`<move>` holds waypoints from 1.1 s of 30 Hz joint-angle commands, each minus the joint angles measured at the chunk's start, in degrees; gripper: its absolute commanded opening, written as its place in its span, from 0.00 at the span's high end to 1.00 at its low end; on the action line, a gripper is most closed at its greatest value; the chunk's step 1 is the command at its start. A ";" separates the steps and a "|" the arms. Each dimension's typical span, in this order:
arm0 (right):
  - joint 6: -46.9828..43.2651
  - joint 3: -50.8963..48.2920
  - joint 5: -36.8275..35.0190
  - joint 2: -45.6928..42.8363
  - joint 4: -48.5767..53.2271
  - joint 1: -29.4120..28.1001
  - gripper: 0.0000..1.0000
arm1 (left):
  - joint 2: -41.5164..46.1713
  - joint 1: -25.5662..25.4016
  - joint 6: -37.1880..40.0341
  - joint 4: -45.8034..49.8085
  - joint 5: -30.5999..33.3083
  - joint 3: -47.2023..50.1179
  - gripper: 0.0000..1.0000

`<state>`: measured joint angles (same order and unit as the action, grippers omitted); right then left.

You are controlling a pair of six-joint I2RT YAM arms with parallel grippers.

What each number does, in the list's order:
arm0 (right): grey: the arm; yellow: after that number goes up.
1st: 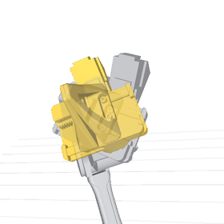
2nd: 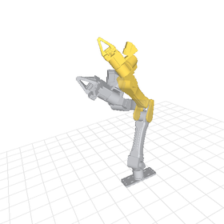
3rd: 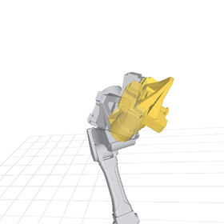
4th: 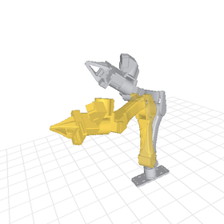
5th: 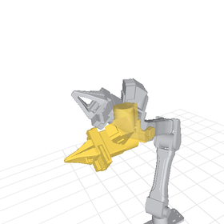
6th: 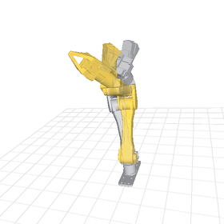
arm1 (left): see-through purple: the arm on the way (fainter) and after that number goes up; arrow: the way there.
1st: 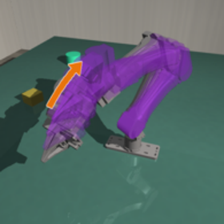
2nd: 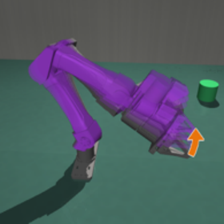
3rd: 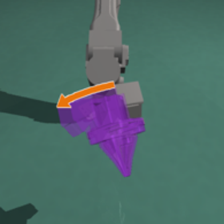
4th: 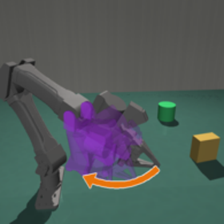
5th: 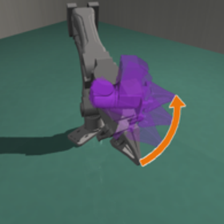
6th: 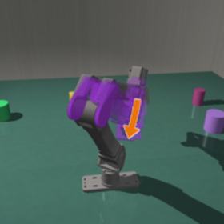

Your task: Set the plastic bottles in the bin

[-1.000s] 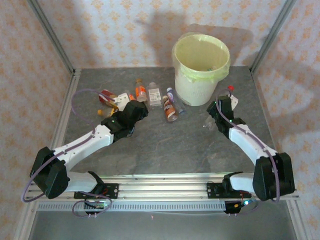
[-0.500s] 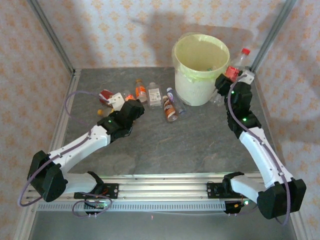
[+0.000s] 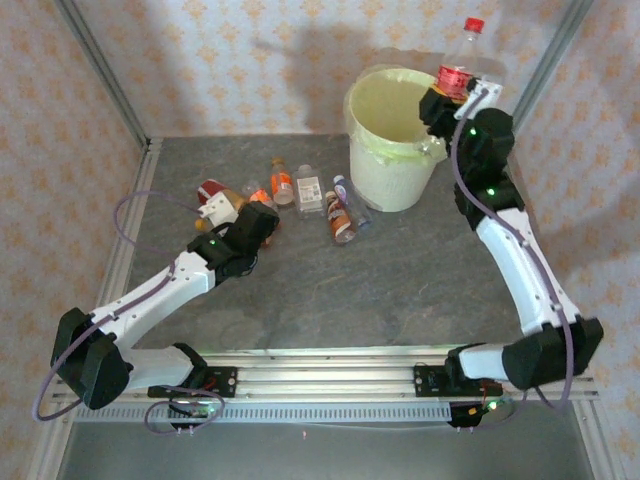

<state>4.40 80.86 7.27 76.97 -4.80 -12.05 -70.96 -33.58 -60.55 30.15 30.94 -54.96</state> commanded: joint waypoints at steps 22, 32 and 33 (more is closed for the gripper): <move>-2.71 21.26 32.50 29.79 -3.58 4.94 0.49 | 10.31 4.68 -5.45 3.90 0.24 8.67 0.00; -3.35 23.06 38.67 32.89 0.13 3.97 0.39 | 8.40 4.79 -5.54 3.51 -0.68 8.26 0.00; -3.44 23.58 39.00 33.38 0.79 3.94 0.38 | 8.13 4.83 -5.58 3.51 -0.83 8.25 0.00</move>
<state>2.24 101.10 42.35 109.43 -4.54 -7.92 -61.98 -29.19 -64.71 32.56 29.15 -47.13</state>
